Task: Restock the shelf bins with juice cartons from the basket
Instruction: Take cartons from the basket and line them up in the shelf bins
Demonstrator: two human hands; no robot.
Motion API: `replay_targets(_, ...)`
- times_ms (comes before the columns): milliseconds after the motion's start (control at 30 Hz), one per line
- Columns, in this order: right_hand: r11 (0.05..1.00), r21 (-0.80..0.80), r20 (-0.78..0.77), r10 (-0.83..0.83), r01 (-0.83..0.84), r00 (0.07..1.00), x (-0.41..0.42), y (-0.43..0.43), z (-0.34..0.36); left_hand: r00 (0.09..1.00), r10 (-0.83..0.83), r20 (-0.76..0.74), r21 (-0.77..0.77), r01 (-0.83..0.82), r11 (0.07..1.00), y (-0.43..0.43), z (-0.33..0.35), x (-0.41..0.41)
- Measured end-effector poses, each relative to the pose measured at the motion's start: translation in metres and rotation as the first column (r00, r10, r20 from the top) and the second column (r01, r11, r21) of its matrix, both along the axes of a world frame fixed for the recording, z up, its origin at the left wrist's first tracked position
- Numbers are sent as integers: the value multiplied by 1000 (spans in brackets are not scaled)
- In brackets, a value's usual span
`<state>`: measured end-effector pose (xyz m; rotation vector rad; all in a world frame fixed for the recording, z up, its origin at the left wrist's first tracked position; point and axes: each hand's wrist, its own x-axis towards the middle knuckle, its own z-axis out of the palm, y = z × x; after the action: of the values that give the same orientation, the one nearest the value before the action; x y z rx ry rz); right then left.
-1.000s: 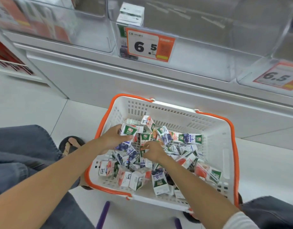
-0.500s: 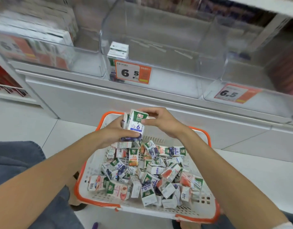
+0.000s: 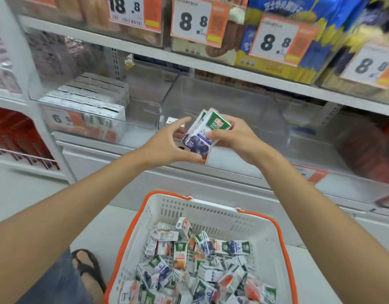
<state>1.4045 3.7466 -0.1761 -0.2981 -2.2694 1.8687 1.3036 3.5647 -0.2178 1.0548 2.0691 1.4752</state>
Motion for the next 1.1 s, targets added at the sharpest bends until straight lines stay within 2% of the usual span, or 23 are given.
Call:
replay_targets(67, 995, 11, -66, -101, 102, 993, -19, 7, 4, 936, 210, -282, -13, -222, 975, -6, 1, -21)
replay_targets(133, 983, 21, -108, -180, 183, 978, -41, 16, 4, 826, 282, -489, -58, -353, 934, -7, -1, -41)
replay_targets(233, 933, 105, -106, -333, 344, 937, -79, 27, -5, 818, 174, -548, -210, -336, 918, 2, -5, -64)
replay_targets(333, 905, 210, -115, -352, 369, 929, -117, 30, -17, 787, 93, -610, -289, -331, 898, 9, -16, -75)
replay_targets(400, 935, 265, -12, -240, 234, 971, -138, 31, -25, 754, 101, -649, -269, -352, 897, 9, -21, -78)
replay_targets(433, 969, 226, 101, -123, 97, 987, -145, 32, -27, 745, 107, -659, -254, -354, 900, 8, -23, -79)
replay_targets(500, 983, 58, 318, 149, -176, 936, -155, 32, -31, 738, 113, -665, -233, -349, 908, 8, -26, -79)
replay_targets(533, 971, -13, 367, 227, -239, 902, -158, 32, -34, 736, 116, -667, -224, -346, 911, 8, -27, -79)
replay_targets(600, 971, -39, 386, 231, -235, 893, -162, 31, -41, 742, 105, -662, -224, -330, 917, 7, -29, -81)
replay_targets(700, 985, 45, 360, 138, -164, 923, -164, 26, -51, 804, 47, -593, -280, -261, 924, 3, -28, -86)
replay_targets(800, 990, 37, 341, 119, -140, 932, -159, 21, -51, 866, 0, -500, -325, -187, 927, -3, -24, -88)
replay_targets(867, 980, 167, 304, 58, -113, 951, -149, 18, -47, 893, -9, -451, -326, -156, 933, -5, -21, -85)
replay_targets(933, 924, 382, 190, -43, -33, 981, -133, 15, -42, 921, 6, -390, -307, -136, 942, -6, -19, -78)
replay_targets(1000, 876, 474, 41, -124, 90, 991, -110, 10, -40, 920, 46, -389, -261, -158, 952, -8, -20, -68)
replay_targets(1100, 792, 537, -198, -217, 291, 956, -65, -4, -40, 816, 203, -542, -172, -344, 923, -14, -22, -44)
